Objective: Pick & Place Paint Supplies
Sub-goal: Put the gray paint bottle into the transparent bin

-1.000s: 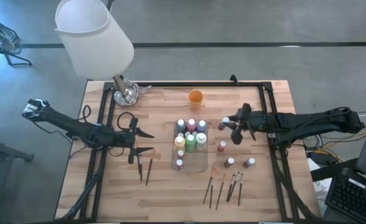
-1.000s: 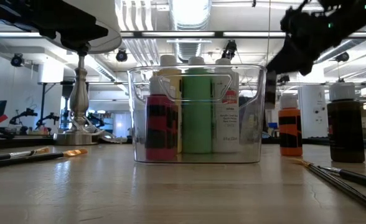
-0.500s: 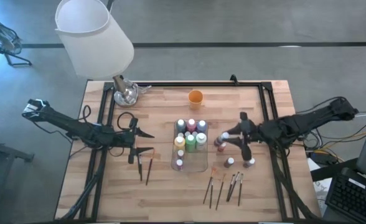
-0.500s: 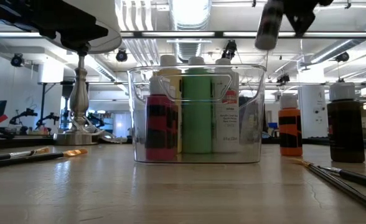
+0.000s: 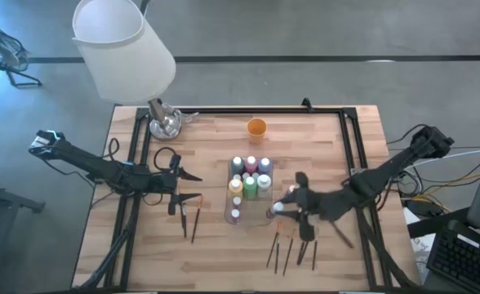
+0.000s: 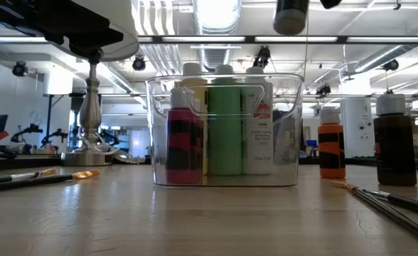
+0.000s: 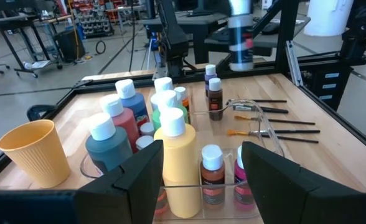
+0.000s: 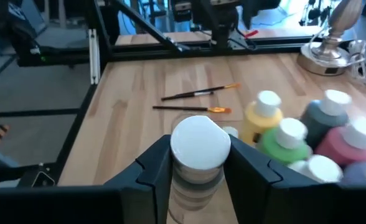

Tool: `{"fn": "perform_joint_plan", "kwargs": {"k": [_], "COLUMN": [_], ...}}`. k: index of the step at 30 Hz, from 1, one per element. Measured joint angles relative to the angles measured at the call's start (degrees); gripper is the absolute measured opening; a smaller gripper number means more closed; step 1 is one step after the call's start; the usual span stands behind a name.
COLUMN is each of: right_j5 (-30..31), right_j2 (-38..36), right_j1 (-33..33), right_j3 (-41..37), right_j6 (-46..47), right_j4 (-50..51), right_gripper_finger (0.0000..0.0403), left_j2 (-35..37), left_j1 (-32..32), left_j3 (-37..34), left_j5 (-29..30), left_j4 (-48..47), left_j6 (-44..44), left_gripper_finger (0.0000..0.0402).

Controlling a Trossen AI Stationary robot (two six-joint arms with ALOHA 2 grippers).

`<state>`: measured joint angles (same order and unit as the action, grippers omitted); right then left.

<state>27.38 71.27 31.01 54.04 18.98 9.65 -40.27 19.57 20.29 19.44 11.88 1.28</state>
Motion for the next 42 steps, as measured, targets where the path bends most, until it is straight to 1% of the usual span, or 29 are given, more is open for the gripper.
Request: {"fn": "perform_joint_plan", "kwargs": {"k": [5, 10, 12, 16, 19, 22, 25, 31, 38, 42], "right_j5": [3.3, 10.8, 13.3, 16.2, 17.8, 17.9, 17.8, 17.7, 17.4, 16.3], "right_j2": [8.2, 15.1, 17.1, 19.9, 20.4, 20.8, 21.5, 22.7, 22.6, 23.9], "right_j1": [0.9, 1.0, 1.0, 1.0, 0.7, -0.1, -1.3, -3.7, -4.6, -4.9], "right_j3": [6.6, 11.9, 13.1, 13.9, 12.4, 10.4, 8.1, 4.5, 0.6, -0.3], "right_j6": [-0.4, 0.3, 1.3, 4.6, 7.8, 10.1, 10.8, 12.8, 14.1, 14.3], "right_j4": [0.0, 0.6, 1.0, 1.5, 1.5, 1.1, -2.0, -4.8, -11.2, -13.6], "right_gripper_finger": [0.0122, 0.0112, 0.0113, 0.0126, 0.0125, 0.0116, 0.0112, 0.0127, 0.0113, 0.0121], "left_j2": [0.0, 0.0, 0.0, 0.0, 0.0, 0.0, 0.0, 0.0, 0.0, 0.0], "left_j1": [0.0, 0.0, 0.0, 0.0, 0.0, 0.0, 0.0, 0.0, 0.0, 0.0], "left_j3": [0.0, 0.0, 0.0, 0.0, 0.0, 0.0, 0.0, 0.0, 0.0, 0.0], "left_j5": [0.0, 0.0, 0.0, 0.0, 0.0, 0.0, 0.0, 0.0, 0.0, 0.0], "left_j4": [-0.1, -0.1, -0.2, -0.4, -0.4, -0.4, -0.4, -0.4, -0.3, -0.3], "left_j6": [0.0, 0.0, 0.0, 0.0, 0.0, 0.0, 0.0, 0.0, 0.0, 0.0], "left_gripper_finger": [0.0222, 0.0222, 0.0222, 0.0222, 0.0223, 0.0222, 0.0223, 0.0223, 0.0222, 0.0223]}}
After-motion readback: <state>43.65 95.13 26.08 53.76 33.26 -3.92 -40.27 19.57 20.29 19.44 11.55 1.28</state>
